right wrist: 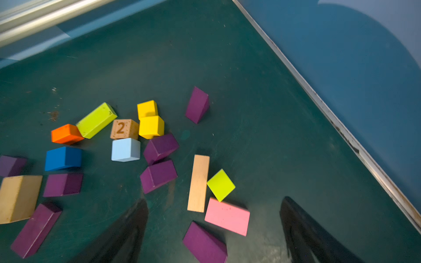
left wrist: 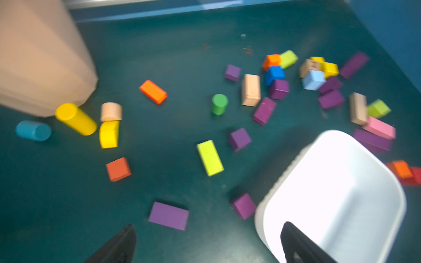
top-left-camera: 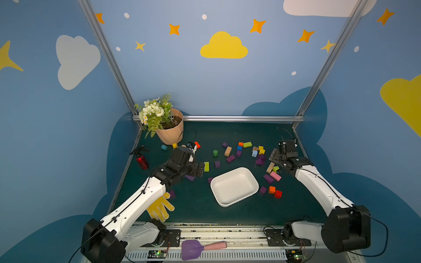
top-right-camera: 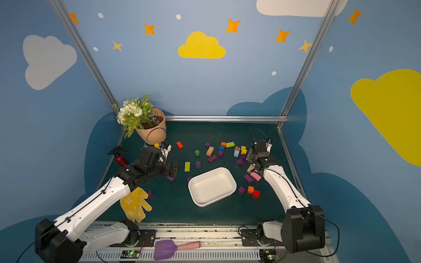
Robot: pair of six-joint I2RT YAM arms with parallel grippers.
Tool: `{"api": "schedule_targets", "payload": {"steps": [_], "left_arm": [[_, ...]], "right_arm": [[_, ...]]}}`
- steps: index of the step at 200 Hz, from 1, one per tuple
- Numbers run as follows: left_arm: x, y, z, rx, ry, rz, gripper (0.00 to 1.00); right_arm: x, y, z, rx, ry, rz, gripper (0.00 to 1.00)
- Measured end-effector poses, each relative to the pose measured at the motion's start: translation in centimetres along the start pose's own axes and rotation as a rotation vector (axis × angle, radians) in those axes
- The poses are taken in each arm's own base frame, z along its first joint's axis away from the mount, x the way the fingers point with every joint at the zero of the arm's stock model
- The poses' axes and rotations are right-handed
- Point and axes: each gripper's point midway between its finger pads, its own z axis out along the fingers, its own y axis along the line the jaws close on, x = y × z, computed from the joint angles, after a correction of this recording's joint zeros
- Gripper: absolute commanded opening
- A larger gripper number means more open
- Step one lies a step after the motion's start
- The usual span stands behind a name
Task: Pick purple bricks into the storage bin
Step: Pick up the building block from the center of the board.
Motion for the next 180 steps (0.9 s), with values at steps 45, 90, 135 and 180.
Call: {"api": "schedule_targets", "payload": {"steps": [45, 90, 135, 180], "left_arm": [[0.5, -3.2, -1.5, 0.105, -0.032, 0.088, 1.0], [1.5, -5.0, -2.0, 0.181, -0.035, 0.139, 1.0], [2.1, -6.1, -2.1, 0.231, -0.039, 0.188, 1.0], [2.8, -7.0, -2.0, 0.279, -0.03, 0.218, 1.0]], "right_arm": [[0.1, 0.1, 1.2, 0.092, 0.097, 0.063, 0.91], [0.5, 0.6, 3.0, 0.172, 0.187, 0.126, 0.91], [0.9, 1.2, 5.1, 0.227, 0.25, 0.152, 0.92], [0.7, 2.3, 7.3, 0.236, 0.287, 0.168, 0.91]]}}
